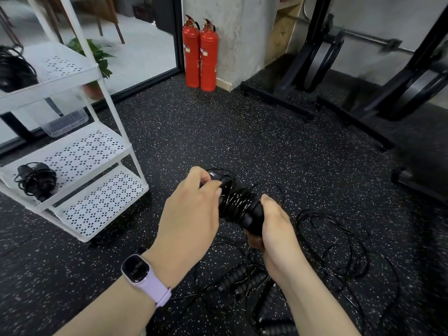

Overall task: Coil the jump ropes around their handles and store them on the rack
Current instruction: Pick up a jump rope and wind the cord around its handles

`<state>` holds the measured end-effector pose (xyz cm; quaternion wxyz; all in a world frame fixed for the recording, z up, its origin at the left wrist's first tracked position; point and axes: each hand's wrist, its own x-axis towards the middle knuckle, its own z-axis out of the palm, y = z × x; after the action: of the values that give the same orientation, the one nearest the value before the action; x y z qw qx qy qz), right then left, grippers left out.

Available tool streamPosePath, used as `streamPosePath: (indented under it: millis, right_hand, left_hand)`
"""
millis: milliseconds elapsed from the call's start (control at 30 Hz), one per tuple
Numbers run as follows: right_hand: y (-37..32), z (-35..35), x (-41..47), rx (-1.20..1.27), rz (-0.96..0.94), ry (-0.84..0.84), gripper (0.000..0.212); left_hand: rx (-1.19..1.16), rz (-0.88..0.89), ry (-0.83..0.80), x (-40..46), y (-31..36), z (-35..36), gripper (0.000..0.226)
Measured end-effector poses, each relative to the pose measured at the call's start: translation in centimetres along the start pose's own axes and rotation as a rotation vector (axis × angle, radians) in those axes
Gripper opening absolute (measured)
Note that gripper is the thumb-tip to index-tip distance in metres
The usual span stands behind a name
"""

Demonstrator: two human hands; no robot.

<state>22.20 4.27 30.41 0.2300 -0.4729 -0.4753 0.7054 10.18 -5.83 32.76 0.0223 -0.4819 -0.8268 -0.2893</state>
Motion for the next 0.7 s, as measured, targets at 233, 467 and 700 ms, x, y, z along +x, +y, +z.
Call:
streamPosePath:
  millis: [233, 467, 700]
  right_hand:
    - [-0.1, -0.3, -0.1, -0.003, 0.004, -0.015, 0.029]
    - [0.0, -0.1, -0.5, -0.062, -0.014, -0.021, 0.035]
    - [-0.2, -0.7, -0.1, -0.042, 0.004, -0.005, 0.027]
  left_hand:
    - [-0.073, -0.032, 0.045, -0.1, 0.9, 0.1, 0.026]
    - [-0.115, -0.129, -0.025, 0.2, 0.4, 0.8, 0.026]
    - [-0.174, 0.011, -0.251, 0.5, -1.3, 0.0, 0.012]
